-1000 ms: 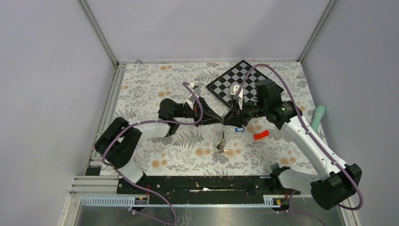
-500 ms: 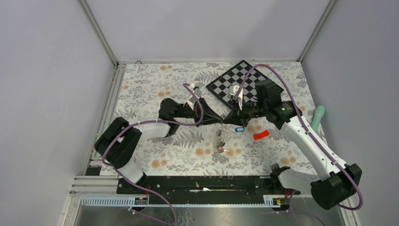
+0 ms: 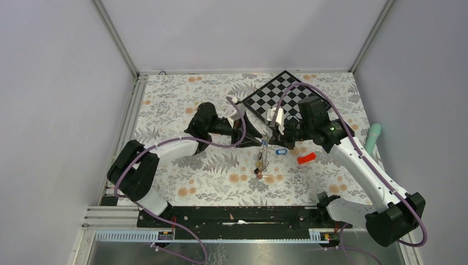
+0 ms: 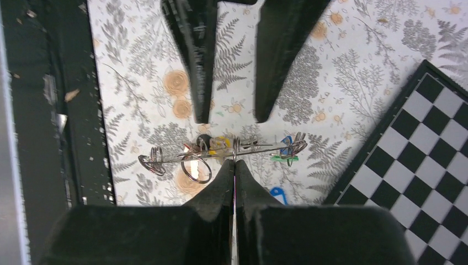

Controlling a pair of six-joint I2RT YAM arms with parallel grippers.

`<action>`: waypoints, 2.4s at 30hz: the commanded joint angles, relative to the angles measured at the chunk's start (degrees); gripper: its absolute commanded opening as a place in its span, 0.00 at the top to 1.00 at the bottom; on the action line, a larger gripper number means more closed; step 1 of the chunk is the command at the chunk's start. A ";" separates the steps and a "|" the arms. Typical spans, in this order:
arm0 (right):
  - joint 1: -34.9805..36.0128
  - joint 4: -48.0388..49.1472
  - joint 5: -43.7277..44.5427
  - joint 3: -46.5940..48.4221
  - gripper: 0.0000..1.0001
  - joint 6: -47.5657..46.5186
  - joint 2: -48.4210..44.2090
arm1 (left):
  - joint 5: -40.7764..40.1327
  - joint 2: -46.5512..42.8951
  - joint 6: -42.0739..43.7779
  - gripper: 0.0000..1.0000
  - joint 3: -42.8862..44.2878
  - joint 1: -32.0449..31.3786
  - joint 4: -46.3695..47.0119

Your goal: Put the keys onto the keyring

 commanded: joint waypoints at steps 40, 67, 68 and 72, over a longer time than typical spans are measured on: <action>5.82 24.14 11.80 -23.68 1.00 -19.56 -14.18 | -6.42 4.12 47.89 0.67 19.41 -4.51 -54.23; 5.28 24.41 7.46 -20.27 1.00 -8.13 -9.69 | -3.45 4.44 49.93 0.73 16.87 -6.00 -51.48; 5.29 24.46 7.46 -20.28 1.00 -8.01 -9.71 | -3.47 4.56 49.85 0.75 17.00 -6.15 -51.49; 5.23 24.50 7.66 -20.20 1.00 -7.77 -9.64 | -3.73 4.93 48.32 0.81 16.97 -6.36 -50.12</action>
